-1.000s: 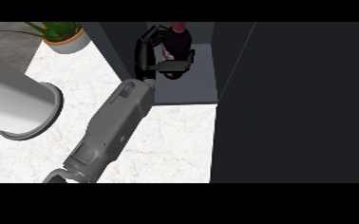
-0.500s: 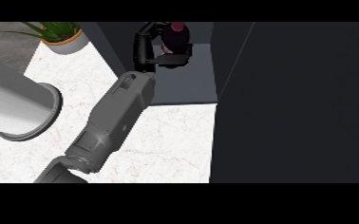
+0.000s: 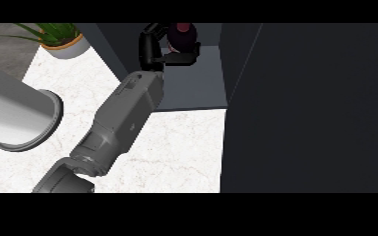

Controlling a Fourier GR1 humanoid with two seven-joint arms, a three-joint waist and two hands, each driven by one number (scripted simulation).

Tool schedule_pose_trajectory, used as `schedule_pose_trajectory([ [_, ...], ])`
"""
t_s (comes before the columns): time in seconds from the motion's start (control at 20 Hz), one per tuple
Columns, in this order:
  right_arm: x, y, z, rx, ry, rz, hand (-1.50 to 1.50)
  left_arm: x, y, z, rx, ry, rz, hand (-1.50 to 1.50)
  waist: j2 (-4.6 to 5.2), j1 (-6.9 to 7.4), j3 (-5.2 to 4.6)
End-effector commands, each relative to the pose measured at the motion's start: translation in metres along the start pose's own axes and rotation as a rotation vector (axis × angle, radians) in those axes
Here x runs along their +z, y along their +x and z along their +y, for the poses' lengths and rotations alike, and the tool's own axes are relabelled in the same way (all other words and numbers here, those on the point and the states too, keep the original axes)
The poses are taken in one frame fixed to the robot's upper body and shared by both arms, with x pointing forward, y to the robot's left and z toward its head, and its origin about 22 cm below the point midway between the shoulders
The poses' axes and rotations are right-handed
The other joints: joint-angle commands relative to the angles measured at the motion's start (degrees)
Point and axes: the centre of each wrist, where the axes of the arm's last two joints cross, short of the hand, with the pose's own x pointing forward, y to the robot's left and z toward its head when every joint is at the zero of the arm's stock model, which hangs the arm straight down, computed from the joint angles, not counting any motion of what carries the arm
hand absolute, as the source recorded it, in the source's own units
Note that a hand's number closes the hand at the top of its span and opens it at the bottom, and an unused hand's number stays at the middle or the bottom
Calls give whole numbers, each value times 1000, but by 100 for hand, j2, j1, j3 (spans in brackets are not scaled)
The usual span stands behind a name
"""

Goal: Pick up the wine, place it into the cabinet and close the cabinet

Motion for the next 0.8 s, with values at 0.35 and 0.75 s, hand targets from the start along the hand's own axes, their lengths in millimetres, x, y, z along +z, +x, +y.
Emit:
schedule_pose_trajectory([
  [0.35,15,7,0,-28,32,-52,-150,-2,-14,27,33,69,37,150,61,-23,-21],
  [0.75,10,7,4,-29,49,-48,-150,11,-28,27,-59,62,58,-150,92,-87,-23],
])
